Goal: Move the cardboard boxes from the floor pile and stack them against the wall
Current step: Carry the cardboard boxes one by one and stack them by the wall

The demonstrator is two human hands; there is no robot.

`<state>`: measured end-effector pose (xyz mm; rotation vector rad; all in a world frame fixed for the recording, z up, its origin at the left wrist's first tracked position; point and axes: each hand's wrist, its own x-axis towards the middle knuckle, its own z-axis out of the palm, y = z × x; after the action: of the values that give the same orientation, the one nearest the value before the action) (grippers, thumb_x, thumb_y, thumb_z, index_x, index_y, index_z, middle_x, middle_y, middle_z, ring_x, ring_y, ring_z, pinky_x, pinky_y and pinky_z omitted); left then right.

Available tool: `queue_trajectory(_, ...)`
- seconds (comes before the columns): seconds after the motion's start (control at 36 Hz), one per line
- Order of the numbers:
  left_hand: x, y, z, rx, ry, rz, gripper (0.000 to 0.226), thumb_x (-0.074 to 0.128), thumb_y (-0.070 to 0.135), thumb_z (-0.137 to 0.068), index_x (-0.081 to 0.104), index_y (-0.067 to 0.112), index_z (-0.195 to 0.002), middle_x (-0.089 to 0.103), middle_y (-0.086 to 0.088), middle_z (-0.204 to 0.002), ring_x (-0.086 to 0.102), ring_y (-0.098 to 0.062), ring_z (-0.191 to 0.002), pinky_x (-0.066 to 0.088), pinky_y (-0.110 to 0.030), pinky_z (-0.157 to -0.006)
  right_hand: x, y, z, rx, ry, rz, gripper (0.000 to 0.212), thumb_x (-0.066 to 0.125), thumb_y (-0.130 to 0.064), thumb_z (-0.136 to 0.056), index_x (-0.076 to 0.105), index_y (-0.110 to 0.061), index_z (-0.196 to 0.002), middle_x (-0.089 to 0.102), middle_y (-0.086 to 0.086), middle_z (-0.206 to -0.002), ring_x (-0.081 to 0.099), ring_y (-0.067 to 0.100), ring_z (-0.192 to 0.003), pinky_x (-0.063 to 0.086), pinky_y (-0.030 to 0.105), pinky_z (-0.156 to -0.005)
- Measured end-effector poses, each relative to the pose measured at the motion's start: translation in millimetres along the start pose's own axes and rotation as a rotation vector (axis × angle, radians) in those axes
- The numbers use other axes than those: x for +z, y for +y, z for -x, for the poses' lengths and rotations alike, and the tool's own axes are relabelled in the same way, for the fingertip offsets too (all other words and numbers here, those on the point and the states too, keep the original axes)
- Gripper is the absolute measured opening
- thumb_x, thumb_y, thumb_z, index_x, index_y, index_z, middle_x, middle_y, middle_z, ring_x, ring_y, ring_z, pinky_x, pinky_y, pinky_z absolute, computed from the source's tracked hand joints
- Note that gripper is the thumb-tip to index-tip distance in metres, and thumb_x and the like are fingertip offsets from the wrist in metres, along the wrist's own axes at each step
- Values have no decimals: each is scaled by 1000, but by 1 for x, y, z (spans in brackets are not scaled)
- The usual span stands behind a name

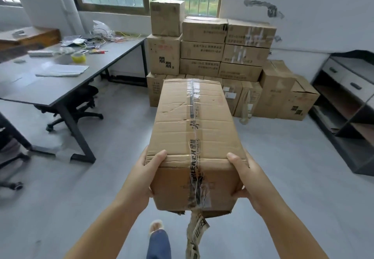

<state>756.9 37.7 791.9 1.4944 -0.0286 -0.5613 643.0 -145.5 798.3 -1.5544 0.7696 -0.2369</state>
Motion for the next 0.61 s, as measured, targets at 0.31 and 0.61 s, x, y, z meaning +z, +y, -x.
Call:
queue_trajectory(0.31, 5, 94, -229, 19, -54, -6, 28, 54, 32, -95, 55, 38, -122, 69, 20, -86, 64, 5, -65, 46, -28, -55, 57, -88, -217, -6, 53, -39, 34, 47, -37, -97, 41, -45, -130, 61, -12, -108, 62, 14, -93, 56, 53, -78)
queue_trajectory(0.61, 36, 178, -418, 70, -138, -15, 29, 53, 30, -95, 54, 38, -124, 69, 22, -81, 62, 10, -59, 46, -20, -39, 75, -166, -397, -29, 127, -75, 48, 49, -39, -96, 36, -41, -142, 58, -15, -111, 58, 9, -94, 55, 51, -79)
